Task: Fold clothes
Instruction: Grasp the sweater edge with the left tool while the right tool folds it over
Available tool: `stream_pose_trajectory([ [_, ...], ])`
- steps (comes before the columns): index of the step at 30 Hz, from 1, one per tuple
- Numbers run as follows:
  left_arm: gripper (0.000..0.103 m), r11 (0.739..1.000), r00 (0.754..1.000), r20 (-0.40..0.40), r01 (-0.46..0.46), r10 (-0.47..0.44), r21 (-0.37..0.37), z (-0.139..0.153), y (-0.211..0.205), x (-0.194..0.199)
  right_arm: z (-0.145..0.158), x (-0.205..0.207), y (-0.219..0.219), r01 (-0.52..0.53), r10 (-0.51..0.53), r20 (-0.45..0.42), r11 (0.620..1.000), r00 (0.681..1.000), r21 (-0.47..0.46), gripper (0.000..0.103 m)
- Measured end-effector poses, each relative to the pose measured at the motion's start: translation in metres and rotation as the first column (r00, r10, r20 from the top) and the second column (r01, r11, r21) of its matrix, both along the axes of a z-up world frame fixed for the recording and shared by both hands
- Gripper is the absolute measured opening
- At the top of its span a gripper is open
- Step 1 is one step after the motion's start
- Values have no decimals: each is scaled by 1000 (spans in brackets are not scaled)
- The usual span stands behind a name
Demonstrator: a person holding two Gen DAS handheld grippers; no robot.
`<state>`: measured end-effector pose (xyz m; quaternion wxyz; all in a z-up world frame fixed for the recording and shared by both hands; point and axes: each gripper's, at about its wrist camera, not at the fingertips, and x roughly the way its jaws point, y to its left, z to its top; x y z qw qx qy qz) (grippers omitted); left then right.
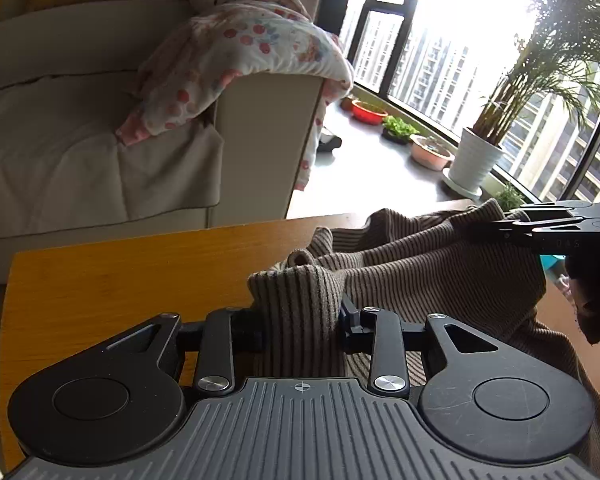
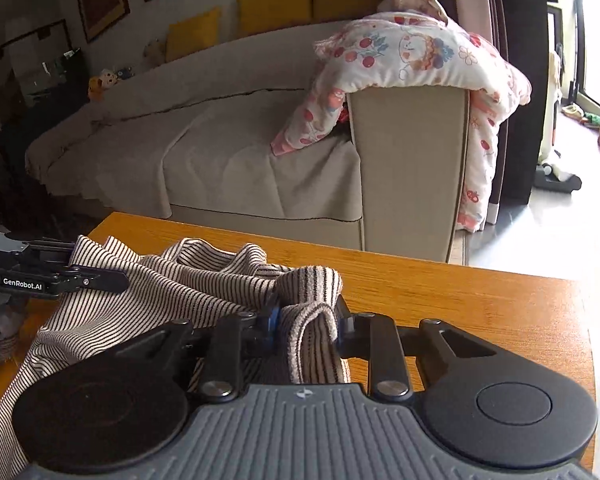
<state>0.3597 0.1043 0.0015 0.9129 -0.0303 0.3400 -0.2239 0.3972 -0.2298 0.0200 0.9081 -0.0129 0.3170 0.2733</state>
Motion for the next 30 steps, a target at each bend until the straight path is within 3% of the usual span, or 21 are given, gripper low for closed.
stream_pose_trajectory([
  [3,31,999,997,68,35,-35,9,27,3,-36,26,-37,-3,-47,50,91,998,995,-35,23],
  [9,32,997,992,103,70,-72,28,48,9,-121,51,-125,-7,-109,144,216,980,966,-165,23],
  [15,39,995,995,57,79,-83,68,38,10,-195,37,-207,-7,-124,179,185,954,966,-275,22],
  [18,55,995,996,19,84,-85,55,32,16,-224,25,-236,-13,-131,185,143,939,972,-318,22],
  [20,71,996,996,-5,88,-87,22,31,23,-239,18,-254,-18,-135,183,113,930,977,-342,23],
  [22,81,996,996,-15,85,-85,-11,32,30,-250,17,-263,-29,-127,163,90,939,982,-321,24],
  [24,87,996,997,-20,75,-76,-47,35,36,-258,18,-271,-40,-115,140,69,952,988,-284,31],
  [26,94,994,998,-33,52,-55,-95,35,41,-260,22,-275,-49,-96,111,55,970,992,-223,54],
  [28,95,992,998,-64,17,-26,-128,28,40,-250,26,-278,-57,-72,79,45,986,996,-149,69],
  [30,95,987,995,-97,-20,4,-158,20,38,-239,27,-273,-59,-35,37,27,997,999,-76,74],
])
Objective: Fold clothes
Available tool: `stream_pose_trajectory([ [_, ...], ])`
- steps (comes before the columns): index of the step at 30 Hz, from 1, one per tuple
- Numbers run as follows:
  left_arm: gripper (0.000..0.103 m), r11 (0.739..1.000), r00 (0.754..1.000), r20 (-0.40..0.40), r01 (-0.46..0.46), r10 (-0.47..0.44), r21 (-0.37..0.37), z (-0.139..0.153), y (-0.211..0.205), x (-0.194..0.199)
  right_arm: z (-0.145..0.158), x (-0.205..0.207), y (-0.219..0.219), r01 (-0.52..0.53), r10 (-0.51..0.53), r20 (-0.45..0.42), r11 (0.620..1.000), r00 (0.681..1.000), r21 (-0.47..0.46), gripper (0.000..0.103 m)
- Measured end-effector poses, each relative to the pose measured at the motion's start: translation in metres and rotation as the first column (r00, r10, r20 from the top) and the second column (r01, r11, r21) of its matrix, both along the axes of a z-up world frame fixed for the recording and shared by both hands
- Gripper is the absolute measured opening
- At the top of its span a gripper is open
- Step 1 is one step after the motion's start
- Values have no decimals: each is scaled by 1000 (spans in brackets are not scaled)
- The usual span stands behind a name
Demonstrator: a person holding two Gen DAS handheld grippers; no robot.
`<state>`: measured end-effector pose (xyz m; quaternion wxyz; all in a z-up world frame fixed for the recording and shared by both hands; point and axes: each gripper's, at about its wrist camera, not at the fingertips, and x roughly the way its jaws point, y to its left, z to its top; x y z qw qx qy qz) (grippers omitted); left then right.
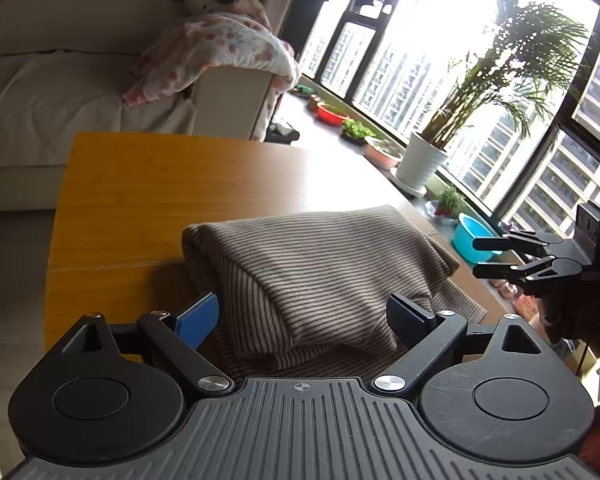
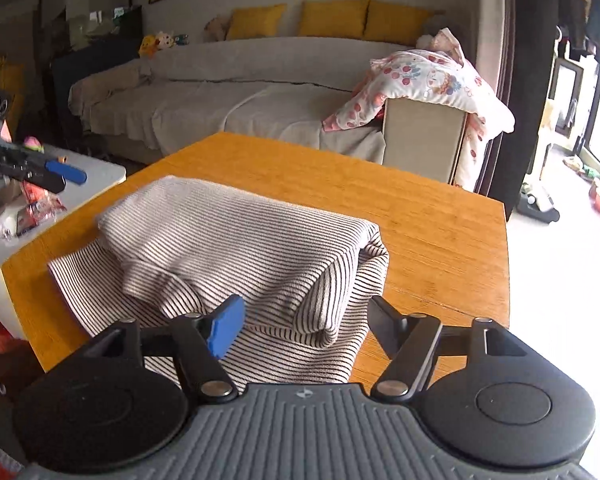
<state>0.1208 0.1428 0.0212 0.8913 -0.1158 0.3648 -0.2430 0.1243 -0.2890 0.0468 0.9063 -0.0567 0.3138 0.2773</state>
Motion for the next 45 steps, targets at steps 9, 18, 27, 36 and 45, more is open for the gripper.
stream_pose_trajectory([
  [9,92,996,993,-71,-92,92,7,-46,-28,30,-56,66,24,206,-184,-147,966,972,154,72],
  [18,29,997,998,51,-45,42,68,5,-33,11,-22,46,29,160,-157,-30,973,987,164,19],
  [27,29,997,999,34,-16,13,70,-2,-34,-37,-10,-3,13,132,-133,-6,973,991,189,20],
  [36,42,987,995,45,-95,90,126,-7,-24,-42,-43,-8,22,180,-179,52,984,982,-8,63],
  [45,80,993,996,-72,52,-60,-103,-10,-57,-52,-10,6,18,118,-120,-10,952,993,284,93],
])
